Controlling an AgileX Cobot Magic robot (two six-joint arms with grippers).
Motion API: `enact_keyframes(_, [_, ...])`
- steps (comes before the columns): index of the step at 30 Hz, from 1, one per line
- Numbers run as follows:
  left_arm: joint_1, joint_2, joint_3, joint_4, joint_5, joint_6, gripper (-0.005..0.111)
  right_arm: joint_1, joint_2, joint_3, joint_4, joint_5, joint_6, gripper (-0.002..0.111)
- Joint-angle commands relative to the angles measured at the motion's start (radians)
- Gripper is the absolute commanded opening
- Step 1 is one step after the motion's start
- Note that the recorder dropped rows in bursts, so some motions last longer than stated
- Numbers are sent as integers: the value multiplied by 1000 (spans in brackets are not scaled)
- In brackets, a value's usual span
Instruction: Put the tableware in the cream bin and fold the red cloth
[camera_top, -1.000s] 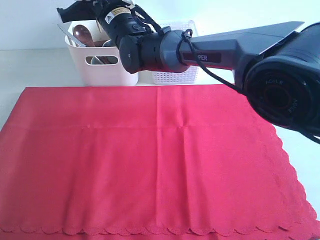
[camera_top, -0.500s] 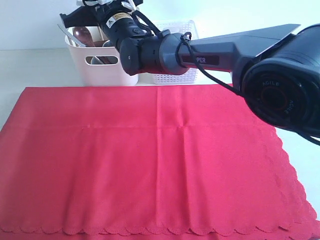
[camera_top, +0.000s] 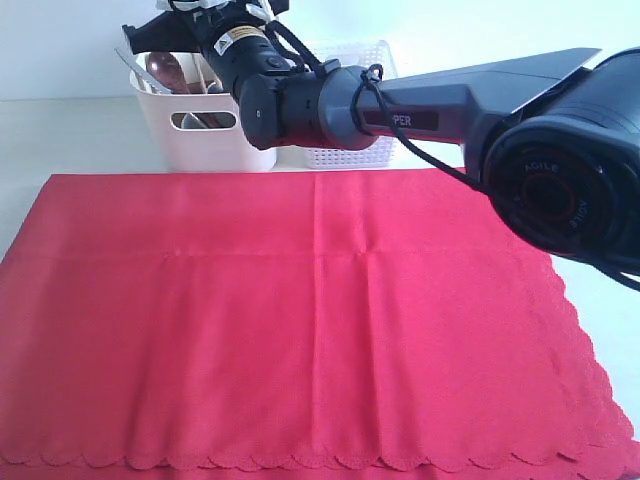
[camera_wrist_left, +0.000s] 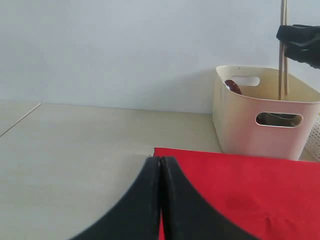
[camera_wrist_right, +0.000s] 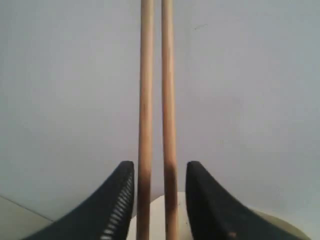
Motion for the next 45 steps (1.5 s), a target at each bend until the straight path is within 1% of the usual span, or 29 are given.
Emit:
enact_keyframes(1, [2, -7, -1, -2, -6, 3, 1, -7, -4, 1, 4, 3, 3, 52])
enact_keyframes(6, [2, -7, -1, -2, -6, 3, 1, -7, -4, 1, 4, 3, 6, 62])
enact_keyframes(12, [2, -7, -1, -2, -6, 3, 1, -7, -21, 1, 10, 49, 7, 64])
enact_keyframes(13, [2, -7, -1, -2, -6, 3, 1, -7, -29, 1, 10, 77, 7, 64])
enact_keyframes(18, [2, -7, -1, -2, -6, 3, 1, -7, -96, 1, 23, 349, 7, 64])
enact_keyframes(23, [2, -7, -1, -2, -6, 3, 1, -7, -159, 1, 26, 486, 7, 62])
enact_keyframes(25, [2, -7, -1, -2, -6, 3, 1, -7, -187, 1, 24, 547, 6, 58])
enact_keyframes(27, [2, -7, -1, -2, -6, 3, 1, -7, -212, 1, 17, 607, 4, 51])
enact_keyframes(29, [2, -7, -1, -2, -6, 3, 1, -7, -233, 1, 17, 672, 4, 40])
enact_keyframes(31, [2, -7, -1, -2, -6, 3, 1, -7, -255, 1, 17, 721, 4, 27])
enact_keyframes(34, [2, -7, -1, -2, -6, 3, 1, -7, -296, 31, 21, 750, 4, 10])
enact_keyframes(36, [2, -7, -1, -2, -6, 3, 1, -7, -336, 68, 21, 750, 4, 1])
enact_keyframes(45, [2, -7, -1, -2, -6, 3, 1, -7, -554, 346, 17, 725, -48, 0])
